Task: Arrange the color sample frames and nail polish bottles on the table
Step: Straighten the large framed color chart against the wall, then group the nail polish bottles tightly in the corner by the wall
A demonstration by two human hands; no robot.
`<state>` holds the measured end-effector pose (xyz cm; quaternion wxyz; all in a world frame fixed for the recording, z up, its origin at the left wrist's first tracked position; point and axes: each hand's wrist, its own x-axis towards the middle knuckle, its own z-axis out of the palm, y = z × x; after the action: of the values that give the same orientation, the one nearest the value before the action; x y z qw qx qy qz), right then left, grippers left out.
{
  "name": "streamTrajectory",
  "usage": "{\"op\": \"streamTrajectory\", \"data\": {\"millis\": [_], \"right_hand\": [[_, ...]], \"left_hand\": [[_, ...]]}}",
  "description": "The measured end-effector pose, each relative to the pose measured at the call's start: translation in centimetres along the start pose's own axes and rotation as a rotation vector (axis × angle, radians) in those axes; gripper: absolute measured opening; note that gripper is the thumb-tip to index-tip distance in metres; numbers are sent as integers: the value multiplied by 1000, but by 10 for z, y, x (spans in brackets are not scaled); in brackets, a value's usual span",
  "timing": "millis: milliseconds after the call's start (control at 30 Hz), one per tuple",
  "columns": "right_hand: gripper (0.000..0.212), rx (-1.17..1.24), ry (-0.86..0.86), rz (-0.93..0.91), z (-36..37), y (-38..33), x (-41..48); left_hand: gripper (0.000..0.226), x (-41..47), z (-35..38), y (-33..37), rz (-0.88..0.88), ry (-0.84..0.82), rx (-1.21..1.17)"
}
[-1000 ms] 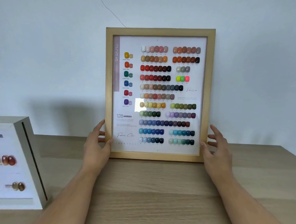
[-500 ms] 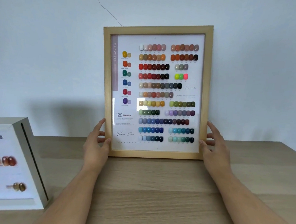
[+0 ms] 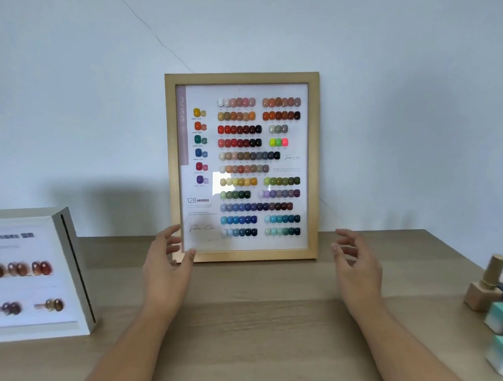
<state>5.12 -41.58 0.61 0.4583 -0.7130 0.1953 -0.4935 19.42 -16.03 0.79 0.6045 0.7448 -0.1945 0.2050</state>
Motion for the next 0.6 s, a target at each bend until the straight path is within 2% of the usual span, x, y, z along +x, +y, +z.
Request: {"op": "streamTrajectory", "data": {"millis": [167,300,467,600], "right_hand": [[19,-35,-17,-109,-65,-46,-23],[21,-119,-16,-196,-126,-84,-22],[11,-288,68,-140,-221,-105,12],[10,-491,-20,-42,-281,-96,30]], "left_hand": [[27,-44,21,74,88,-166,-92],[21,-70,54,136,209,-326,-137],[14,-93,103,199,361,-532,-180],[8,-112,146,225,415,-738,-85]]}}
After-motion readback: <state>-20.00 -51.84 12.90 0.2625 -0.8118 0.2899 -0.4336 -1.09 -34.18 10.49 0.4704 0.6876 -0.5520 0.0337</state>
